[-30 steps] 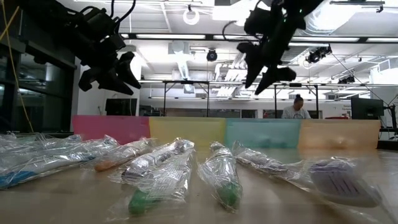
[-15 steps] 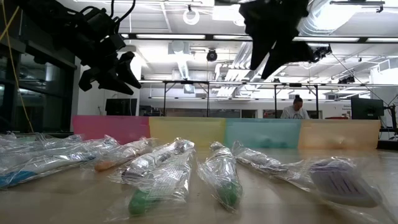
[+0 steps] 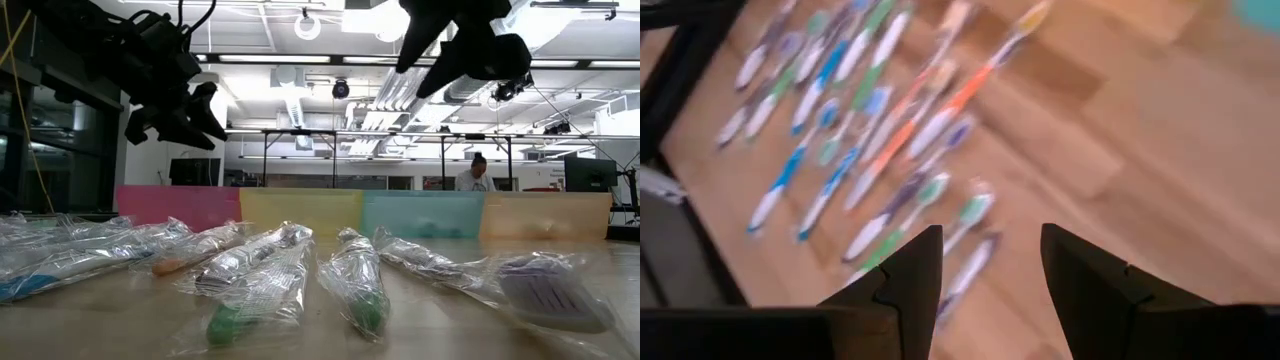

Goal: Pick & Place Toothbrushes
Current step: Put the purple toothbrush into the pink bin

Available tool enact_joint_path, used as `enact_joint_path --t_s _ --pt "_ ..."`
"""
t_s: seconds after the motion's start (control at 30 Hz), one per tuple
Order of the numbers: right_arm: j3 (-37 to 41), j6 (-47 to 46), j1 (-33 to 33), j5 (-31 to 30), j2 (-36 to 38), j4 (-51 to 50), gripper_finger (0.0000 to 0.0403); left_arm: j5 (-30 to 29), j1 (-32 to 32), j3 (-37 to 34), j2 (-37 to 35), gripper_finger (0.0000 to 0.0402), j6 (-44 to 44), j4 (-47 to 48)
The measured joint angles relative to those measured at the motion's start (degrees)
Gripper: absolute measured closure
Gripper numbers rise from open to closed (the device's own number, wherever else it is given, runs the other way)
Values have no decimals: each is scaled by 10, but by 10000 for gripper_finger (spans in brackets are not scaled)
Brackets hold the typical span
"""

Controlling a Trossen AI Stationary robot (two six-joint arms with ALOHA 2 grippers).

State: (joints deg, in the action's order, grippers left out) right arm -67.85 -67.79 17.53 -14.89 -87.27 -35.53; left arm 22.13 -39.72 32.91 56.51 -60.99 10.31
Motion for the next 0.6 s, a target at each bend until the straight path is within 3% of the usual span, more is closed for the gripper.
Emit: enact_joint_path --t_s 0.33,0.6 --pt "0 -130 48 65 -79 97 239 13 0 0 0 226 13 1" --pt "0 -216 78 75 -121 148 239 14 0 0 0 226 16 1"
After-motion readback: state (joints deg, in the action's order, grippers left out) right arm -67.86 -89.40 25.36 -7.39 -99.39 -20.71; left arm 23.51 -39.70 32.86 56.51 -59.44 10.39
